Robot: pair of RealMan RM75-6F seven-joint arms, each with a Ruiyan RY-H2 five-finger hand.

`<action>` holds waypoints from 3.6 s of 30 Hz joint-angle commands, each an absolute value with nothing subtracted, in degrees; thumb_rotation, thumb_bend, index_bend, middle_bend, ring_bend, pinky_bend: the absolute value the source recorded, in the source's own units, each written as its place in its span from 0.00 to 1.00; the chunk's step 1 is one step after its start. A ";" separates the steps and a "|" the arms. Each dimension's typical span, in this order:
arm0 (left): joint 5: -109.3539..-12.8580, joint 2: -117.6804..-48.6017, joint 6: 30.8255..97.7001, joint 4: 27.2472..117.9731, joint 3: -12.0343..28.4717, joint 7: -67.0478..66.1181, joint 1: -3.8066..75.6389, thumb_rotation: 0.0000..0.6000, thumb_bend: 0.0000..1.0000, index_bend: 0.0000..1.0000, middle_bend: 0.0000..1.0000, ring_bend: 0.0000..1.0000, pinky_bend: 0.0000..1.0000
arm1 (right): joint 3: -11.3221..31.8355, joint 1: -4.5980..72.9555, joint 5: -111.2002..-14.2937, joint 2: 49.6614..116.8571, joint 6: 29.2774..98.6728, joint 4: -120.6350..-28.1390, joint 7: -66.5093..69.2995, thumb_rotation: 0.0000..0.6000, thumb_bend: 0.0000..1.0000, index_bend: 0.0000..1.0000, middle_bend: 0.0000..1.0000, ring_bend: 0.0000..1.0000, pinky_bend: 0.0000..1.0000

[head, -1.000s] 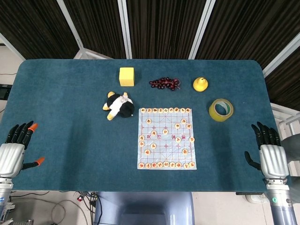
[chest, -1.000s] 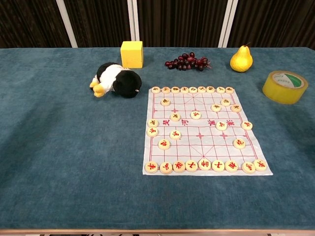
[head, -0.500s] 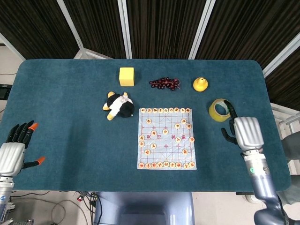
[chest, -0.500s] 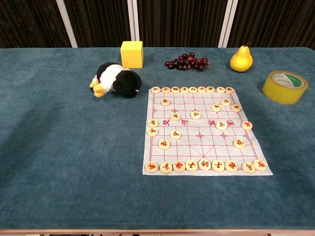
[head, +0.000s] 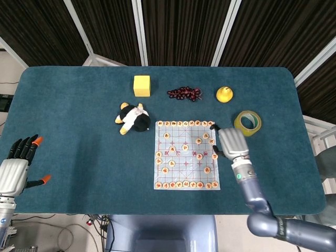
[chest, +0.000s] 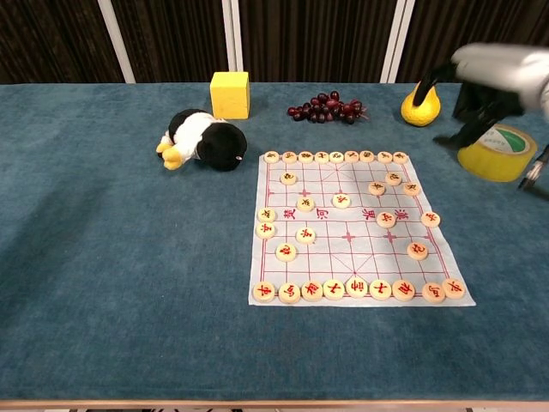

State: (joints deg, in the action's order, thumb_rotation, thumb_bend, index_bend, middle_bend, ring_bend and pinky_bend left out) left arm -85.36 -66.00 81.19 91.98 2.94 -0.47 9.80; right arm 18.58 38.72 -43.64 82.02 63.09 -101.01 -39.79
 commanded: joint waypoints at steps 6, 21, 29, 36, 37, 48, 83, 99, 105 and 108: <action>-85.53 -65.95 80.95 91.81 2.86 0.04 9.96 1.00 0.00 0.00 0.00 0.00 0.00 | 15.99 44.36 -35.57 91.17 64.76 -93.70 -45.99 1.00 0.36 0.34 0.98 1.00 0.93; -85.56 -65.79 80.44 91.65 2.78 0.91 10.27 1.00 0.00 0.00 0.00 0.00 0.00 | 14.28 45.44 -35.15 95.56 67.09 -89.76 -45.46 1.00 0.36 0.43 0.98 1.00 0.97; -85.43 -65.69 80.43 91.75 2.80 1.11 10.27 1.00 0.00 0.00 0.00 0.00 0.00 | 13.49 45.64 -34.27 97.26 66.91 -87.93 -45.60 1.00 0.32 0.43 0.98 1.00 0.98; -85.39 -65.68 80.32 91.75 2.78 1.30 10.32 1.00 0.00 0.00 0.00 0.00 0.00 | 13.21 45.58 -33.34 98.37 66.64 -86.45 -45.45 1.00 0.32 0.43 0.98 1.00 1.00; -85.38 -65.68 80.32 91.75 2.77 1.31 10.32 1.00 0.00 0.00 0.00 0.00 0.00 | 13.20 45.59 -33.24 98.52 66.56 -86.28 -45.42 1.00 0.32 0.43 0.98 1.00 1.00; -85.06 -65.65 80.18 91.84 2.84 1.28 10.36 1.00 0.00 0.00 0.00 0.00 0.00 | 13.34 45.91 -32.64 100.13 65.67 -83.99 -45.05 1.00 0.32 0.43 0.98 1.00 1.00; -84.50 -65.42 79.58 92.22 2.82 1.66 10.51 1.00 0.00 0.00 0.00 0.00 0.00 | 13.84 45.64 -32.52 101.95 64.75 -80.91 -43.78 1.00 0.39 0.51 0.98 1.00 1.00; -84.61 -65.46 79.70 92.44 2.74 1.43 10.46 1.00 0.00 0.00 0.00 0.00 0.00 | 15.92 45.70 -33.59 100.74 65.46 -82.42 -42.29 1.00 0.40 0.53 0.98 1.00 1.00; -84.50 -65.54 79.72 92.45 2.79 1.13 10.46 1.00 0.00 0.00 0.00 0.00 0.00 | 16.37 46.14 -33.23 101.09 64.62 -80.86 -42.02 1.00 0.40 0.53 0.98 1.00 1.00; -84.42 -65.54 79.69 92.47 2.81 1.08 10.47 1.00 0.00 0.00 0.00 0.00 0.00 | 16.79 46.53 -32.53 101.75 63.92 -79.77 -41.88 1.00 0.40 0.53 0.98 1.00 1.00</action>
State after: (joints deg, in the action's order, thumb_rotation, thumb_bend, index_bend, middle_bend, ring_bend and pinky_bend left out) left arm -84.42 -65.54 79.69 92.47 2.81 1.08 10.47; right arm 16.64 46.37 -32.74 101.53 64.14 -80.03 -41.94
